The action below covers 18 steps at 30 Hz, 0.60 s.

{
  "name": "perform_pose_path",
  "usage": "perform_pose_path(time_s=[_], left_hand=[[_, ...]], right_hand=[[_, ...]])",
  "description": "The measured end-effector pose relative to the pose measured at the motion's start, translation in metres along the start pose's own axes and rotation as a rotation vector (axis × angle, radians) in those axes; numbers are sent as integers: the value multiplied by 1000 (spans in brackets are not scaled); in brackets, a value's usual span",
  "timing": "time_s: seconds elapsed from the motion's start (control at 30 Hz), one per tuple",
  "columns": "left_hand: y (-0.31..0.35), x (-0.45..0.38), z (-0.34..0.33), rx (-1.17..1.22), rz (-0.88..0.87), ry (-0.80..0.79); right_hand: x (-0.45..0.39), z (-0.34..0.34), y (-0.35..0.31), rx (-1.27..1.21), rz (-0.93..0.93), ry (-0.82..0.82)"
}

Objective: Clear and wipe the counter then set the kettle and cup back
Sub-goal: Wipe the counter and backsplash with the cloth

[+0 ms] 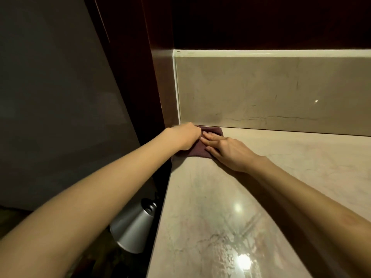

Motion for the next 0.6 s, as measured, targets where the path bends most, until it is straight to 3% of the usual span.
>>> perform_pose_path(time_s=[0.33, 0.6], left_hand=[[-11, -13, -2, 161, 101, 9], [10, 5, -15, 328, 102, 131]], right_hand=[[-31, 7, 16, -1, 8, -40], [-27, 9, 16, -15, 41, -61]])
Point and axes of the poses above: each hand's wrist, its own x-axis away from the middle knuckle, its own z-axis out of the back of the hand, y = z × x, the point moved 3 cm from there along -x, towards the middle knuckle, and after that the axes turned 14 degrees about -z, right-handed, at the moved point
